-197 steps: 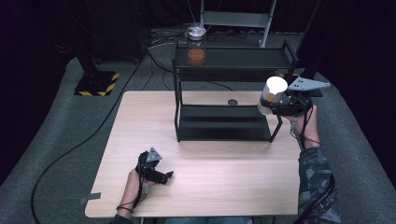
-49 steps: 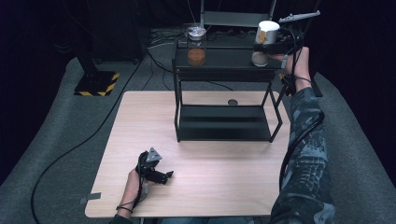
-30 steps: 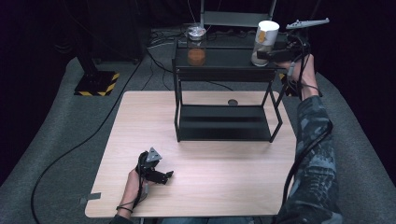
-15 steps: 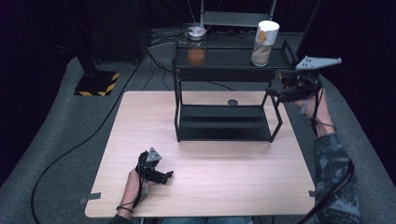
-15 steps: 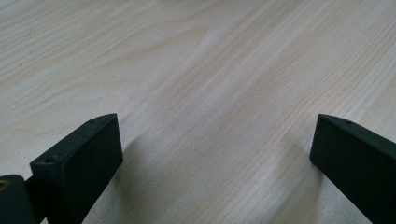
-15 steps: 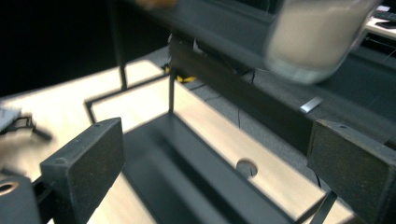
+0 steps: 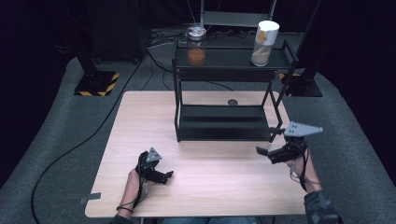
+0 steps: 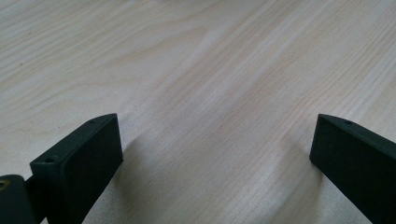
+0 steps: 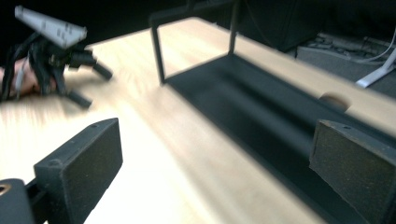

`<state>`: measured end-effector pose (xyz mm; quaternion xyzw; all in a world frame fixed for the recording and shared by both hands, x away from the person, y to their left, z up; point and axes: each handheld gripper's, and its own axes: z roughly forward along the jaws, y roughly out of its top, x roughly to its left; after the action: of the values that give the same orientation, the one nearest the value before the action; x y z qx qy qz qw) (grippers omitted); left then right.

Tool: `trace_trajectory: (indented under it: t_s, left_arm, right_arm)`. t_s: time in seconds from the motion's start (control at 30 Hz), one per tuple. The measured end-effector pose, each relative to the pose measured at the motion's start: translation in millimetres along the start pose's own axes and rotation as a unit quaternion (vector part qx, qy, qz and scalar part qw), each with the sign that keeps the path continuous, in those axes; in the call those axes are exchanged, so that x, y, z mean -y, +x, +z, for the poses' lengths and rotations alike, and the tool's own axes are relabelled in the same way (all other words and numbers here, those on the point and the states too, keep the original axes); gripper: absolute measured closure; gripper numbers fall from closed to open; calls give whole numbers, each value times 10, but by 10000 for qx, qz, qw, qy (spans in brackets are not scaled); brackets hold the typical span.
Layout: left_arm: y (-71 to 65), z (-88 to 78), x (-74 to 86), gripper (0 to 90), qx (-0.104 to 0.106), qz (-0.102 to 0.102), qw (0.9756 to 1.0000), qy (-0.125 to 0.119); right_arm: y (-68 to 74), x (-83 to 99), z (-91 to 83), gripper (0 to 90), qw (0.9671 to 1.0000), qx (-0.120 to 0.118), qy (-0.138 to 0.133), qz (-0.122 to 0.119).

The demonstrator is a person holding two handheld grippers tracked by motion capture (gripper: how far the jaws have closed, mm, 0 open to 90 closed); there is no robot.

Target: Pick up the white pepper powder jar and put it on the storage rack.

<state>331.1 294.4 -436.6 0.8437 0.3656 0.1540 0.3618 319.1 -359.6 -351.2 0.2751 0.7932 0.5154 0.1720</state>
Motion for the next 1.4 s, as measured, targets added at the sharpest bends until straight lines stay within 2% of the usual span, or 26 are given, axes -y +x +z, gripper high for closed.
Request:
trace_trajectory:
  t_s: [0.07,0.17,0.3,0.4,0.43,0.53,0.63,0.83,0.9,1.0,1.4]
  left_arm:
    - [0,0,1,17,0,0,10000,-3]
    - [1,0,-1,17,1,8,10000,1]
    - [-3,-1,0,18,-11,-2,10000,-1]
    - [-4,0,-1,19,-17,-6,10000,1]
    - [-10,-1,0,20,-30,-11,10000,0]
    - [-13,-1,0,20,-36,-14,10000,-1]
    - [-17,-1,0,21,-42,-20,10000,-1]
    - [-18,-1,2,21,-43,-27,10000,-4]
    - [-25,0,0,23,-64,-51,10000,-3]
    - [-31,3,-4,22,-82,-71,9999,-4]
    - [-36,3,-2,24,-91,-66,9999,-8]
  right_arm:
    - [112,220,62,13,10000,7,22,83]
    - [291,497,212,8,9993,53,358,121]
    - [429,732,346,0,9972,139,669,306]
    - [472,789,371,0,9966,235,719,339]
    - [473,857,370,3,9968,242,629,422]
    - [491,905,372,4,9968,317,596,437]
    - [476,924,373,4,9967,294,606,453]
    - [440,982,338,5,9973,256,437,531]
    - [419,1039,303,7,9972,248,279,656]
    - [407,1052,296,9,9965,276,245,754]
    - [453,1067,287,13,9968,366,196,683]
